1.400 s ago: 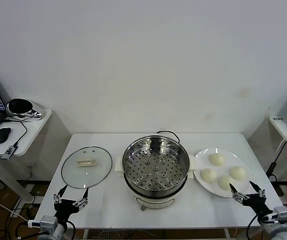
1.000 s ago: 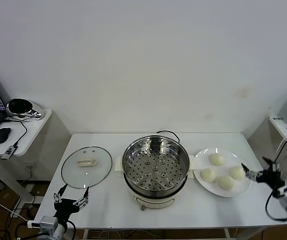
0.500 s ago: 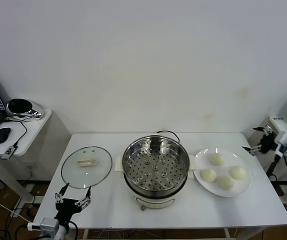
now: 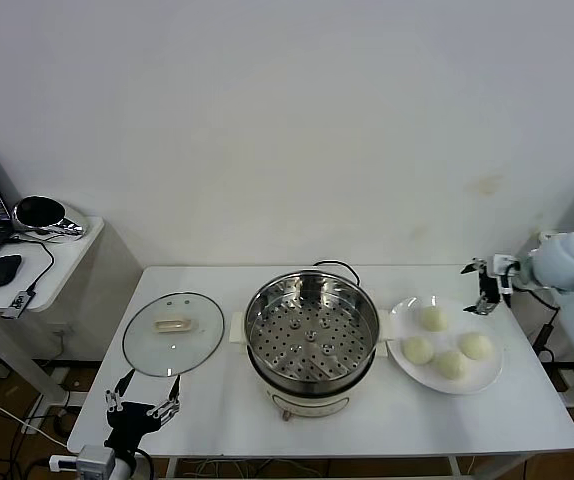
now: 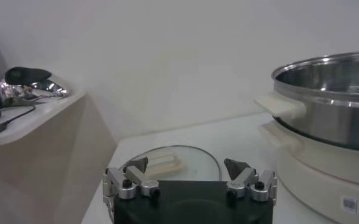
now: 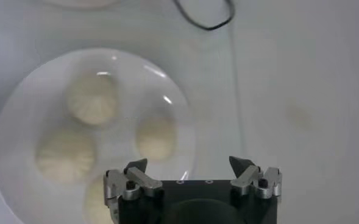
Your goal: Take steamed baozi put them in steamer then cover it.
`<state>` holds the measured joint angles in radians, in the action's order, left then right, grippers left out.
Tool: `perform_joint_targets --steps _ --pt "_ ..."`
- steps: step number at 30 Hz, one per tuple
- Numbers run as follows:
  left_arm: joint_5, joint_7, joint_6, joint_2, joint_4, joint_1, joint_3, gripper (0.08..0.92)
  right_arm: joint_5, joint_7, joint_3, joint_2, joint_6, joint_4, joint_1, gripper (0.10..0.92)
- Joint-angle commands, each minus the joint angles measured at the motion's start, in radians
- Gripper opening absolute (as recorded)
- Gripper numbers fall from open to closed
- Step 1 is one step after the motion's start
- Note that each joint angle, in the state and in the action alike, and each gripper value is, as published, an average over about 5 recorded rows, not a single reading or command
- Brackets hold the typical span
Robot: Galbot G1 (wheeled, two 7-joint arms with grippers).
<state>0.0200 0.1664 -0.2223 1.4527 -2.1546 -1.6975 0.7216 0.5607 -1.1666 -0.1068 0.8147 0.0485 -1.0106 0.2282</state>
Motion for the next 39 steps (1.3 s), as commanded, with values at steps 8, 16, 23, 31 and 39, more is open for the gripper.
perform_joint_targets --steps 8,16,23,31,39 --pt "0.019 -0.003 0.007 -0.002 0.003 -0.016 -0.009 0.823 0.175 -0.037 -0.049 0.183 0.126 0.274 -0.097 0.823" --pt "0.018 -0.004 0.011 -0.002 0.003 -0.029 -0.007 0.823 0.242 0.003 -0.012 0.235 0.129 0.352 -0.097 0.823" --pt "0.019 -0.003 0.011 -0.001 0.014 -0.025 -0.008 0.823 0.292 0.023 0.017 0.267 0.135 0.405 -0.101 0.823" --pt "0.02 -0.003 0.014 -0.002 0.025 -0.023 -0.009 0.823 0.31 0.041 0.031 0.289 0.13 0.45 -0.106 0.823" --pt "0.022 -0.003 0.015 -0.001 0.03 -0.023 -0.013 0.823 0.321 0.057 0.058 0.301 0.124 0.487 -0.108 0.823"
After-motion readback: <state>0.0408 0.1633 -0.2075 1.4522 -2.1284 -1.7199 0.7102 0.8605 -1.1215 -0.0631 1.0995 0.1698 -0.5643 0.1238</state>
